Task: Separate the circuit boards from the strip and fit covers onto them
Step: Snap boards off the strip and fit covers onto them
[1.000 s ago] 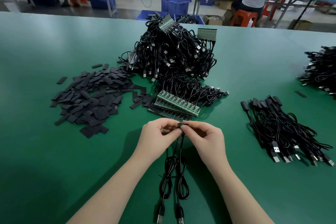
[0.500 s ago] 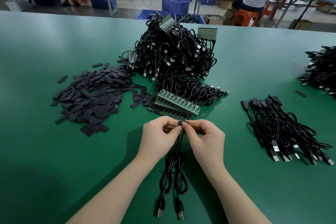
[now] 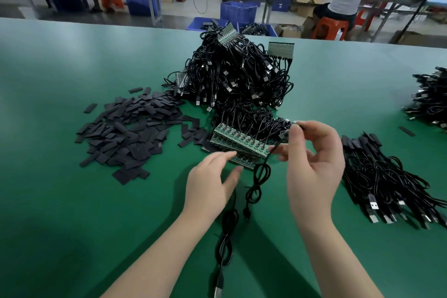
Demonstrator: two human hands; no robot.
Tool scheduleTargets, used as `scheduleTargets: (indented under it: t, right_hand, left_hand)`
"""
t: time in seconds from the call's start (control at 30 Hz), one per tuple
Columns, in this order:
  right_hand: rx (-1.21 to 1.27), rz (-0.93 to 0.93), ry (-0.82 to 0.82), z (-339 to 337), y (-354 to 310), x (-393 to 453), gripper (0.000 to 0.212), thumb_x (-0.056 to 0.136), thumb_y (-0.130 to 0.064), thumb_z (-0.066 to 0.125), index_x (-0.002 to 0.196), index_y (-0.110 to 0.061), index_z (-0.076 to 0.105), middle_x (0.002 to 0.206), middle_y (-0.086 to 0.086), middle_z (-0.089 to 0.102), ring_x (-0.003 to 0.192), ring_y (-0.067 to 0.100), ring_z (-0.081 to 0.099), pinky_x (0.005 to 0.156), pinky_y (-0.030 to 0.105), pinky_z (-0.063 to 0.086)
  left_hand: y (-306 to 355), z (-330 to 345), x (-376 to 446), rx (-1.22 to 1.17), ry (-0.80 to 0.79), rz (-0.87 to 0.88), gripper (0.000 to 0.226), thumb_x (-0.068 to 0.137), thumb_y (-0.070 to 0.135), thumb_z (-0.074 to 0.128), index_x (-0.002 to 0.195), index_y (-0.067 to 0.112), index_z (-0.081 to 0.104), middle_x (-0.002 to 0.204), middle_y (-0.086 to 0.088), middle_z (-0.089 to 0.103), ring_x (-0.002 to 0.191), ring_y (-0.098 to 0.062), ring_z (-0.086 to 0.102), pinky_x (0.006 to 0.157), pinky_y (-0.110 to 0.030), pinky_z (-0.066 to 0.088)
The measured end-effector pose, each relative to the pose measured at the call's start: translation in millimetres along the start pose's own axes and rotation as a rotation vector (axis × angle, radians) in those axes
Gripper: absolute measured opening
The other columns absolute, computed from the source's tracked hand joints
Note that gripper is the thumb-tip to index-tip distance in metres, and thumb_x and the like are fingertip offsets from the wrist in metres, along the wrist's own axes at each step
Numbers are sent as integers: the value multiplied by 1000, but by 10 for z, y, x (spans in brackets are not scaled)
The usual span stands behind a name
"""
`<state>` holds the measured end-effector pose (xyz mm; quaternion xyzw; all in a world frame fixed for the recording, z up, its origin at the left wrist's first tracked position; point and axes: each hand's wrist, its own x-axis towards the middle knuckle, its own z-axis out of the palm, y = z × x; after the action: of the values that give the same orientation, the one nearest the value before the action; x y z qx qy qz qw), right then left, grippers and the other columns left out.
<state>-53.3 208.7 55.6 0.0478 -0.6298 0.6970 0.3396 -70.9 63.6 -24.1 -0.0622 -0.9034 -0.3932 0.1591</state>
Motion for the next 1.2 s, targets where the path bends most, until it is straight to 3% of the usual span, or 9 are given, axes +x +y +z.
scheduleTargets:
  t: [0.1, 0.2, 0.27, 0.33, 0.47, 0.63, 0.93, 1.03, 1.2]
  right_hand:
    - [278, 261, -52, 157, -79, 37, 16, 100, -14, 56, 89, -25, 59, 86, -4, 63, 72, 26, 74, 62, 24, 55]
    - [592, 541, 57, 211, -23, 98, 9, 101, -14, 54, 92, -17, 55, 91, 3, 63, 85, 32, 75, 64, 26, 58]
    - [609, 661, 110, 194, 102, 102, 8, 102, -12, 52, 94, -13, 52, 95, 7, 63, 86, 28, 75, 65, 26, 59]
    - [400, 718, 62, 146, 278, 31, 6, 101, -10, 52, 95, -11, 52, 96, 7, 63, 79, 22, 75, 67, 25, 59]
    - [-75, 602, -145, -27, 586, -209, 6, 99, -9, 56, 96, -15, 56, 95, 7, 63, 75, 18, 75, 68, 26, 59]
    - [-374, 398, -376, -175, 700, -362, 23, 95, -8, 61, 89, -30, 60, 85, -12, 68, 72, 12, 72, 70, 30, 58]
    - [-404, 359, -391, -172, 729, -400, 25, 92, -7, 64, 84, -30, 63, 79, -15, 68, 71, 14, 66, 64, 13, 49]
    - [-392, 368, -386, -173, 745, -401, 25, 92, -8, 64, 83, -31, 63, 79, -13, 69, 72, 15, 67, 63, 13, 49]
    - [-384, 364, -397, -186, 768, -398, 25, 92, -7, 63, 83, -30, 63, 79, -13, 68, 71, 13, 67, 62, 12, 47]
  left_hand:
    - [-127, -181, 134, 1, 185, -73, 34, 97, 31, 56, 130, 24, 60, 127, 6, 58, 107, -11, 57, 92, -37, 49]
    - [-372, -449, 283, 142, 328, -165, 36, 93, 19, 57, 129, 21, 61, 126, -1, 60, 108, -19, 58, 89, -44, 50]
    - [-537, -607, 354, 268, 388, -225, 37, 91, 16, 58, 128, 20, 61, 125, -3, 62, 112, -24, 57, 93, -47, 47]
    - [-692, -699, 406, 401, 330, -299, 38, 91, 19, 59, 129, 20, 61, 128, -5, 61, 116, -30, 54, 96, -49, 43]
    - [-832, -694, 455, 660, 69, -418, 39, 94, 38, 56, 131, 25, 61, 136, -3, 54, 123, -32, 45, 99, -46, 38]
    - [-803, -625, 447, 694, 141, -298, 20, 95, 27, 60, 109, 27, 75, 111, 2, 69, 105, -28, 57, 86, -41, 41]
    - [-710, -714, 379, 517, 342, -160, 15, 95, 21, 60, 102, 18, 73, 93, -1, 74, 85, -26, 66, 78, -41, 48]
    - [-580, -642, 353, 236, 403, -157, 15, 99, 24, 53, 106, 19, 66, 87, 4, 71, 71, -19, 64, 65, -39, 53]
    - [-565, -552, 352, -37, 402, -214, 12, 97, 22, 57, 106, 21, 65, 94, 8, 69, 87, -13, 67, 73, -33, 55]
